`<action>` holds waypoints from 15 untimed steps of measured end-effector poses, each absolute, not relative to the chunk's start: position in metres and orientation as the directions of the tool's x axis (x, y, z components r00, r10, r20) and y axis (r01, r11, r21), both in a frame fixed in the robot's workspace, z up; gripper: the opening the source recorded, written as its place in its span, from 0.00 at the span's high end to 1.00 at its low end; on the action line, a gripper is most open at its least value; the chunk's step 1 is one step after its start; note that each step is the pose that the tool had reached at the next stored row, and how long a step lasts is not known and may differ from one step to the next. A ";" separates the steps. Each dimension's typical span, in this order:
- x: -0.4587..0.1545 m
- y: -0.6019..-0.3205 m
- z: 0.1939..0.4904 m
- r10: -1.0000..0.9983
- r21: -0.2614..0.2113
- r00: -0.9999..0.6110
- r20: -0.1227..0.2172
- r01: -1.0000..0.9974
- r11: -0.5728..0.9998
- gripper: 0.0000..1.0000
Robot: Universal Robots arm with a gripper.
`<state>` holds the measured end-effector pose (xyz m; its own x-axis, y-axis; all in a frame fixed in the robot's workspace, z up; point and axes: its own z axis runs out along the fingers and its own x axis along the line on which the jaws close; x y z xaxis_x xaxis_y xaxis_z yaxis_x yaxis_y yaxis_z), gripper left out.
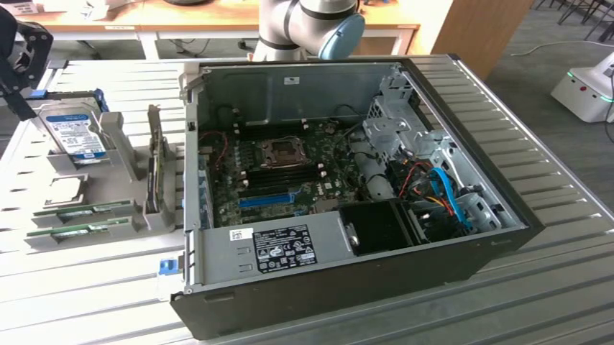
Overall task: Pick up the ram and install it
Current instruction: 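Pick up the ram and move it above insertion slot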
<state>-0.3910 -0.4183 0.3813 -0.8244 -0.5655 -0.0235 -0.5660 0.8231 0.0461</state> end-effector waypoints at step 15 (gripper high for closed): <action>-0.391 -0.418 0.381 -0.761 0.046 -0.648 -0.024 -0.762 0.647 0.89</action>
<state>-0.3910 -0.4183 0.3812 -0.6479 -0.7614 -0.0236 -0.7615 0.6465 0.0461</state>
